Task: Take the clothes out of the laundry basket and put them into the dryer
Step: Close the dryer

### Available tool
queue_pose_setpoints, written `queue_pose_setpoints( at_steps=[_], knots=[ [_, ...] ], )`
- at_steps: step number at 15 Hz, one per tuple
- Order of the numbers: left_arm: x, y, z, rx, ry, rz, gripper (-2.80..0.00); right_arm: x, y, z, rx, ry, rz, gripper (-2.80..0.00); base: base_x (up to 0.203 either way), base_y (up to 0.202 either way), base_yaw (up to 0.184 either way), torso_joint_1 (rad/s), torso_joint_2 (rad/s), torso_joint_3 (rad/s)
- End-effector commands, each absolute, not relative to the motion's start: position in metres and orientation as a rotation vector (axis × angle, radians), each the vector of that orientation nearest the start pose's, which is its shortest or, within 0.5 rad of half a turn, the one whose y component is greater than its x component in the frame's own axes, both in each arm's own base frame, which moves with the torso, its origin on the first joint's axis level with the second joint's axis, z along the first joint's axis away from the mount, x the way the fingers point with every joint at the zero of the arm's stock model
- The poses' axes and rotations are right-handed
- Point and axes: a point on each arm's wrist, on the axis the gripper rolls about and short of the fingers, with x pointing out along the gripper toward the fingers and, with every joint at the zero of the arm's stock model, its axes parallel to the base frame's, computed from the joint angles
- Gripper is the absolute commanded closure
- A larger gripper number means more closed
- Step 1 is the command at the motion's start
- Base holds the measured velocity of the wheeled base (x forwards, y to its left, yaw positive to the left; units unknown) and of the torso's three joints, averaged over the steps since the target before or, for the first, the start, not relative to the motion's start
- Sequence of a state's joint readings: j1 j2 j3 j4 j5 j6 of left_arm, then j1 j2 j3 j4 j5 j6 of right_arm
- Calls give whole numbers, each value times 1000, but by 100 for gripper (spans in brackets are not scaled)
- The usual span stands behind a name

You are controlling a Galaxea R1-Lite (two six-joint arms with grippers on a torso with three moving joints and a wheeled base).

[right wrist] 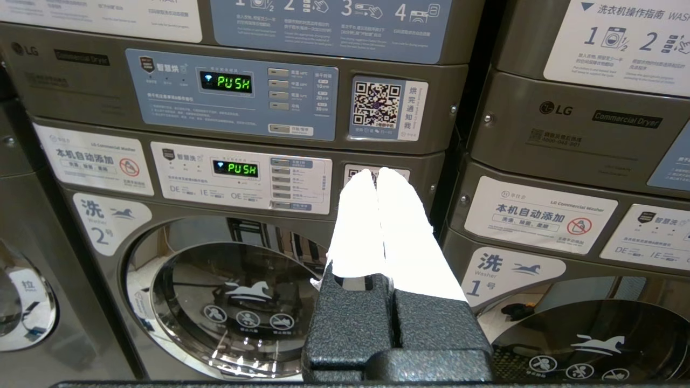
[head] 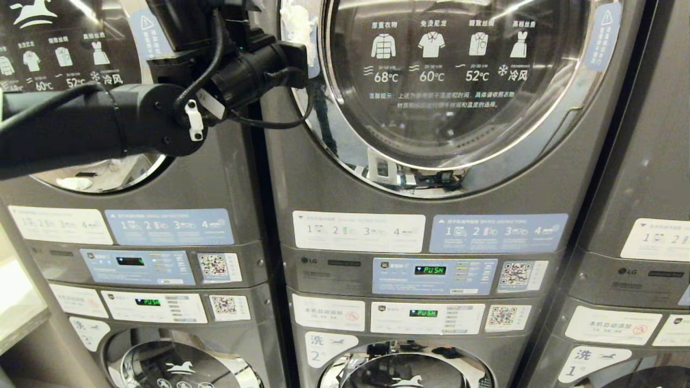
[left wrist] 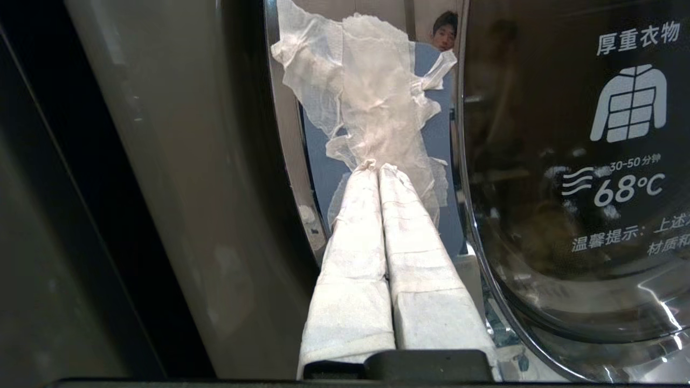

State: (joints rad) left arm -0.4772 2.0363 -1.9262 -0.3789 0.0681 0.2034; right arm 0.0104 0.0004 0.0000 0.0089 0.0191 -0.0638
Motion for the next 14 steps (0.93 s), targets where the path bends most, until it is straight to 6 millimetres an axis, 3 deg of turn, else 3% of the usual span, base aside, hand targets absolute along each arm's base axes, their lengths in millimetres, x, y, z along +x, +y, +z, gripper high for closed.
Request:
queue_pose_setpoints(
  at_steps=[1,14],
  knots=[
    [377,-193,342,132,-285,-380,0,-23,0,75,-64,7,31,0,0,0,0,0,0,0],
    [399,-198,314,152,-231,-376,0,-23,0,75,-63,8,29,0,0,0,0,0,0,0]
  ],
)
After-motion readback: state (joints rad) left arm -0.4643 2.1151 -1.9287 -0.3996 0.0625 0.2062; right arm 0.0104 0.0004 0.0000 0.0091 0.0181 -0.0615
